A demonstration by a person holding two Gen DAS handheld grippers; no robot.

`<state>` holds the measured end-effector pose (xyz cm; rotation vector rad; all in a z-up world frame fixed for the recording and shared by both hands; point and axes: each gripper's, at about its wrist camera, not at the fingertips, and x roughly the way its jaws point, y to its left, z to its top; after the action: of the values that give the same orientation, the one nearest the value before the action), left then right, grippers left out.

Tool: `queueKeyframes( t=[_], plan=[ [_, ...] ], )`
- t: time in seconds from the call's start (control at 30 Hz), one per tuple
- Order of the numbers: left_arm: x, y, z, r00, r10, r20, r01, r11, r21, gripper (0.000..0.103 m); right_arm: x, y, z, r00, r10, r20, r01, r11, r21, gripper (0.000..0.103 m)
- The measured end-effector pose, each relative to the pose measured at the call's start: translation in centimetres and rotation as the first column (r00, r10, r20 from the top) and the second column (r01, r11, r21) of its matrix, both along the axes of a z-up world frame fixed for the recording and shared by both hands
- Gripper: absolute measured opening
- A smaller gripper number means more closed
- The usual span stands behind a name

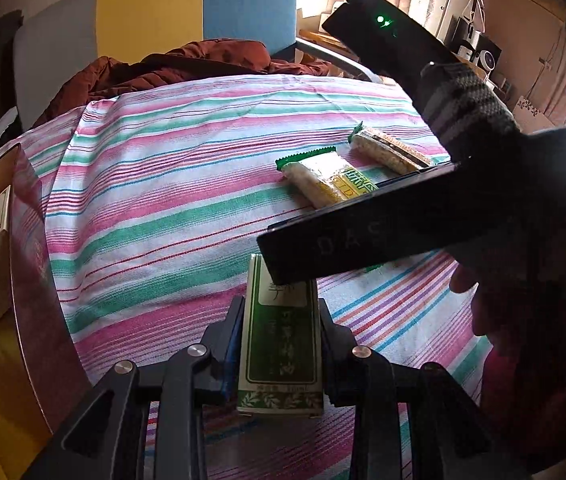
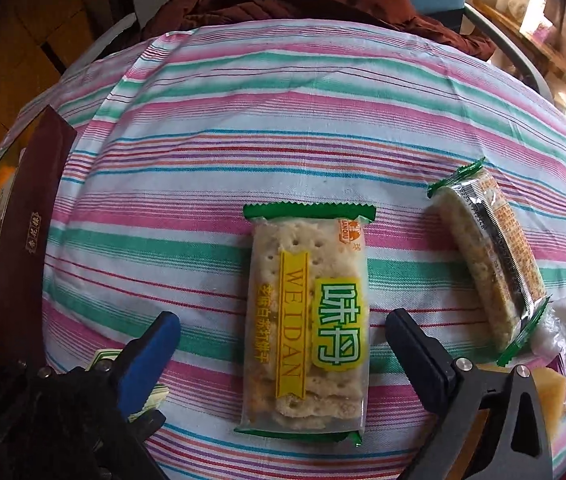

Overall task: Organize objects
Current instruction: 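Hold green box in left tool while right tool holds cracker packet above cloth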

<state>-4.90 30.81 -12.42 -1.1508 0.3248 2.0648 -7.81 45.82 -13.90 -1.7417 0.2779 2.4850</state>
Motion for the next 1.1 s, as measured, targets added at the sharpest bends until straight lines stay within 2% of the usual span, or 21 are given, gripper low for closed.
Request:
queueKeyframes(
  t=[0.07, 0.3, 0.63, 0.67, 0.7, 0.73, 0.77, 0.83, 1.0, 1.1],
  plan=[
    [0.2, 0.0, 0.1, 1.000, -0.001, -0.001, 0.001, 1.000, 0.001, 0.032, 0.2, -0.4, -0.1, 1.000, 0.018, -0.004, -0.018, 0.999, 0.030, 0.103],
    [0.3, -0.1, 0.1, 1.000, 0.003, -0.001, -0.003, 1.000, 0.006, 0.032, 0.5, -0.3, 0.1, 0.999, 0.047, 0.014, -0.048, 0.998, 0.040, 0.103],
    [0.6, -0.3, 0.2, 1.000, 0.007, 0.002, -0.007, 1.000, 0.010, 0.032, -0.1, -0.3, 0.3, 0.999, 0.038, 0.032, -0.040, 0.997, 0.064, 0.101],
    [0.6, -0.3, 0.2, 1.000, 0.007, 0.002, -0.007, 1.000, 0.010, 0.032, 0.0, -0.1, 0.6, 0.999, 0.034, 0.017, -0.035, 0.997, 0.062, 0.091],
    [0.6, -0.3, 0.2, 1.000, 0.006, 0.002, -0.006, 1.000, 0.010, 0.032, 0.1, 0.1, 0.9, 1.000, 0.025, -0.001, -0.025, 0.998, 0.056, 0.076],
    [0.6, -0.3, 0.2, 1.000, 0.007, 0.001, -0.007, 1.000, 0.010, 0.032, 0.3, 0.5, 1.3, 1.000, 0.009, -0.018, -0.008, 0.999, 0.054, 0.066],
    [0.6, -0.3, 0.2, 1.000, 0.007, 0.001, -0.007, 1.000, 0.010, 0.032, 0.4, 1.0, 1.6, 0.999, -0.012, -0.030, 0.014, 0.999, 0.050, 0.047],
    [0.7, -0.3, 0.2, 1.000, 0.008, -0.001, -0.008, 1.000, 0.009, 0.032, 0.5, 2.0, 1.7, 0.998, -0.042, -0.035, 0.043, 0.999, 0.010, 0.047],
    [0.6, -0.2, 0.0, 1.000, 0.006, -0.012, -0.006, 1.000, 0.006, 0.032, -0.4, 0.1, 1.8, 1.000, -0.007, -0.029, 0.009, 0.998, 0.070, 0.047],
    [0.6, -0.1, 0.0, 1.000, 0.003, -0.019, -0.003, 1.000, 0.004, 0.032, -1.5, -0.6, 1.6, 1.000, -0.009, -0.022, 0.010, 0.998, 0.068, 0.047]
  ],
)
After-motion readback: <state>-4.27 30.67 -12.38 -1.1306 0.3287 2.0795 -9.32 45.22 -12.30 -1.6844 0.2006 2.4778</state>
